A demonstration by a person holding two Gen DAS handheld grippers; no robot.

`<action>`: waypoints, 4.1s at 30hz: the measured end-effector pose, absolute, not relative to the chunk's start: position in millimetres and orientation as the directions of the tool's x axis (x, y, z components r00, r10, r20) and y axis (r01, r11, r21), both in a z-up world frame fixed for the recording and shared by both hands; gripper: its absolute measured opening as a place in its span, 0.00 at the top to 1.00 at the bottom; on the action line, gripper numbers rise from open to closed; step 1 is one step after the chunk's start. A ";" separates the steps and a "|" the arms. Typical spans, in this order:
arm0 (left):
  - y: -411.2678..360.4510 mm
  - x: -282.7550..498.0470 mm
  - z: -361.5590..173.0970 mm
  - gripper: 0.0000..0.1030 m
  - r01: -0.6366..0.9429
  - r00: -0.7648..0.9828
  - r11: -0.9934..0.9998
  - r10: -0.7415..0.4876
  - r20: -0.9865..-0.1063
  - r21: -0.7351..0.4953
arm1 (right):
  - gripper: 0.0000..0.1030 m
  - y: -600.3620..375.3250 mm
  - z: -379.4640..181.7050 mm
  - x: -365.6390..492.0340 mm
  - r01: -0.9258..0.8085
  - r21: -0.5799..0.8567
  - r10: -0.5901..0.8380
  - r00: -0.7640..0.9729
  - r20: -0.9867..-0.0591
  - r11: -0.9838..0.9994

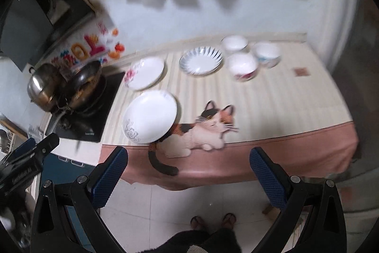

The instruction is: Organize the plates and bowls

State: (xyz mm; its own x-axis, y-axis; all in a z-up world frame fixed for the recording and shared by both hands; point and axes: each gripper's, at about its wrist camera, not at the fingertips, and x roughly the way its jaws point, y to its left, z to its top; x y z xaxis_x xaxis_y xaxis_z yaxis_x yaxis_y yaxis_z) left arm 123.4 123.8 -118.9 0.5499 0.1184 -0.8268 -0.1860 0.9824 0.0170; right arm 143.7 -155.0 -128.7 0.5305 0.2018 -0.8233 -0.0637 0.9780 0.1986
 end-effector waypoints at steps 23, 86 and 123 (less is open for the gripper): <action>195.1 319.9 -380.4 0.61 -0.274 0.099 0.945 -0.157 -0.983 -0.179 | 0.75 -56.2 -421.7 438.5 -0.199 0.390 0.404 0.033 -0.914 0.899; 6.1 348.3 -377.3 0.62 0.037 0.143 0.989 -0.144 -0.979 -0.141 | 0.85 -241.2 -399.1 373.7 -0.047 0.333 0.336 0.197 -0.921 0.942; 235.7 501.3 -387.5 0.62 -0.503 0.241 0.844 -0.070 -0.968 -0.186 | 0.74 59.0 -402.0 689.4 -0.439 0.306 0.397 0.131 -0.908 0.845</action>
State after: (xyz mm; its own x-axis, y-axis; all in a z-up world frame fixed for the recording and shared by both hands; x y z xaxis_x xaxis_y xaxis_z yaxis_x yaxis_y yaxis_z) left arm 501.3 235.7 -387.5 0.2411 -0.0700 -0.9680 -0.5029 0.8440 -0.1863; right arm 689.4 59.0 -402.0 0.1306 0.3972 -0.9084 -0.4394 0.8445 0.3061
